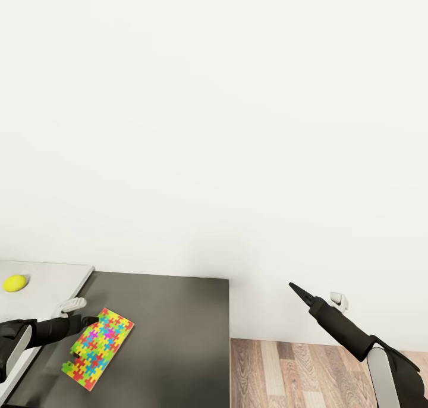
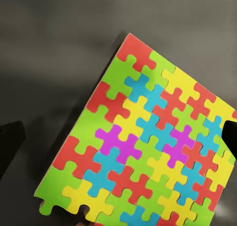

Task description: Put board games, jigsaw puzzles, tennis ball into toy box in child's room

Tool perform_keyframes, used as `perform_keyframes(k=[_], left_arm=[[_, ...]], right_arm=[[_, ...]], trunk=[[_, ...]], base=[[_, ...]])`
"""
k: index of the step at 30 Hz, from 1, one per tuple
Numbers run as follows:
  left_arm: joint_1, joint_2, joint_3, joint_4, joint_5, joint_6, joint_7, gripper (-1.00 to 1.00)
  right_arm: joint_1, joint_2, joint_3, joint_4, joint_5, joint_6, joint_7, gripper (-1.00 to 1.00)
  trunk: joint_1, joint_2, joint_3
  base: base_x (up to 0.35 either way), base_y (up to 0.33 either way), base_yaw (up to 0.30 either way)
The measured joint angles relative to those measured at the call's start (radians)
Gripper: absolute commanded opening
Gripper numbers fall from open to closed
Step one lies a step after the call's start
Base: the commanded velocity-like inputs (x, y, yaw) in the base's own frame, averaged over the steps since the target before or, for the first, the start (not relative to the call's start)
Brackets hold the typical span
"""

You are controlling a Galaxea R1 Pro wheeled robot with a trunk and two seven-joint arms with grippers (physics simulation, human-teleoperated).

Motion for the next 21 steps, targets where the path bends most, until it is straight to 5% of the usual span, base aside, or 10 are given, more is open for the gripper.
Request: perform_keyframes(k=[21], left_arm=[[0.0, -0.001, 0.0, 0.0, 0.0, 0.0, 0.0, 1.0]], right_arm=[[0.0, 0.0, 0.0, 0.001, -0.001, 0.0, 0.001, 1.0]], trunk=[[0.0, 0.0, 0.0]], base=[[0.0, 0.025, 0.0]])
